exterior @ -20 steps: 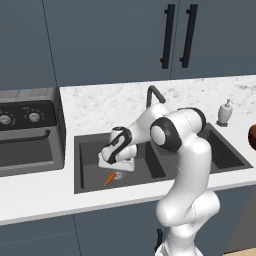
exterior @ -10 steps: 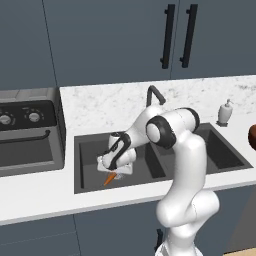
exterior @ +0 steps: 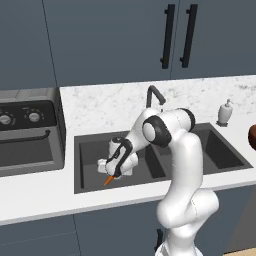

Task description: Pick the carrot from the sink and place it in the bowl. Then pick the bowl and place it in the microwave. Then close the microwave door and press the start button.

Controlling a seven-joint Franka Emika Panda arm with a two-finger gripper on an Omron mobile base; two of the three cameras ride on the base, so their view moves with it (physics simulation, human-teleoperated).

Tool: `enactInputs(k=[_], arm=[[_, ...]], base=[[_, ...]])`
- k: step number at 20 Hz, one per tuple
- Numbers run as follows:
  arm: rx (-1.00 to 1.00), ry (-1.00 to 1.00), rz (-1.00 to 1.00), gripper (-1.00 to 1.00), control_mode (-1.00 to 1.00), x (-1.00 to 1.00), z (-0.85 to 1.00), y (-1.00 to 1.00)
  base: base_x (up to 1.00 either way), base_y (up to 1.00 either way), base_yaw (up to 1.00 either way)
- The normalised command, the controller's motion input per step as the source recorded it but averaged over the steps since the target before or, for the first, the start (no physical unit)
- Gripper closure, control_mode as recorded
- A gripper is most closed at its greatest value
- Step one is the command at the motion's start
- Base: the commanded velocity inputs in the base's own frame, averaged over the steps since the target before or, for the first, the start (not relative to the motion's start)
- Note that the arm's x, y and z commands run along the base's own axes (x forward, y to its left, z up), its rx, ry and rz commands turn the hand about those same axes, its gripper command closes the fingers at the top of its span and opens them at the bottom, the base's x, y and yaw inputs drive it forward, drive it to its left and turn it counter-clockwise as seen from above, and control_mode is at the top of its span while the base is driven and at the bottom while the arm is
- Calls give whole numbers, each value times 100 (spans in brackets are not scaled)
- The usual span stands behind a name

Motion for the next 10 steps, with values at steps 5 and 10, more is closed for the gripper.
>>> enactInputs(k=[5, 10], arm=[[0, -12, 3, -100, -100, 13, -22, 0], [0, -6, 2, -100, -100, 13, -19, 6]], base=[[0, 0, 0], [0, 0, 0]])
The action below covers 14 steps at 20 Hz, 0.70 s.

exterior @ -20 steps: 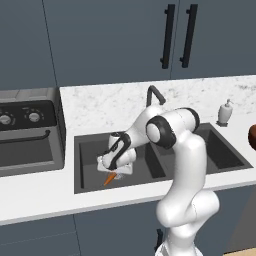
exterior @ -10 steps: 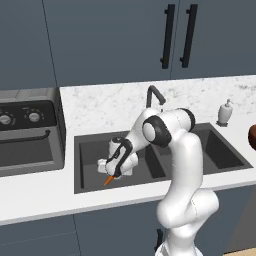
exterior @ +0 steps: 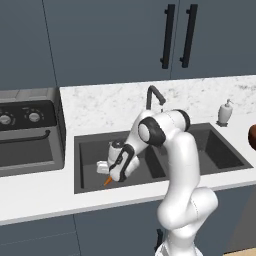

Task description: Pick the carrot from the sink and place it in the bowl. Then pick the bowl and place it in the microwave. Then close the microwave door and press the start button.

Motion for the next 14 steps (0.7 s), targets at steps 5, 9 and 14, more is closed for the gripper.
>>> enactInputs(k=[5, 9, 14], arm=[[0, -2, 2, -100, -100, 16, -14, 10], [0, -3, 2, -100, -100, 4, -26, 4], [0, -8, 1, -100, -100, 0, -41, 0]], base=[[0, 0, 0], [0, 0, 0], [0, 0, 0]])
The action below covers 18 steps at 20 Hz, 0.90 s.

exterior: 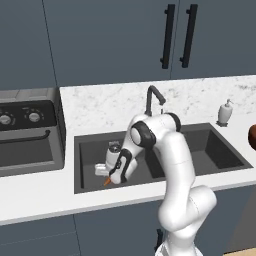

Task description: Pick the carrot from the sink and place it in the bowl. Then pick the bowl and place it in the microwave. Then close the microwave door and press the start button.

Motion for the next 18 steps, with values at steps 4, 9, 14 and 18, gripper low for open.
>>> enactInputs(k=[4, 9, 14, 18], arm=[[0, -5, 1, -100, -100, 0, -37, 0], [0, 0, 0, 100, -100, 0, -53, 5], [2, 0, 0, 100, -100, 1, -26, 2], [3, 0, 0, 100, -100, 6, -5, 2]], base=[[0, 0, 0], [0, 0, 0], [0, 0, 0], [0, 0, 0]])
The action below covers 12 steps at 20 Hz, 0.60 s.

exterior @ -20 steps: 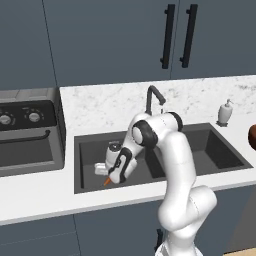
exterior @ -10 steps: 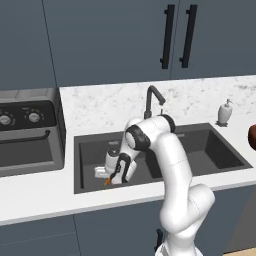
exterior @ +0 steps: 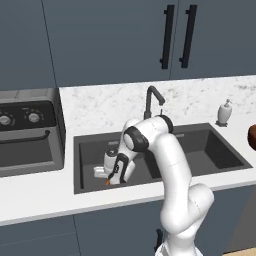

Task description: Pick the carrot from the sink and place it in the bowl. Then pick the bowl and place it in the microwave. Then close the microwave door and press the start button.

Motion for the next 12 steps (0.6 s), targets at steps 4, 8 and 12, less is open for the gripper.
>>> enactInputs(k=[4, 8, 12], arm=[[6, 0, -1, 100, -100, 25, 16, 0], [1, 0, -8, 100, -100, 0, 54, -17], [0, -8, -11, 100, -100, -22, 96, -42]], base=[[0, 0, 0], [0, 0, 0], [0, 0, 0]])
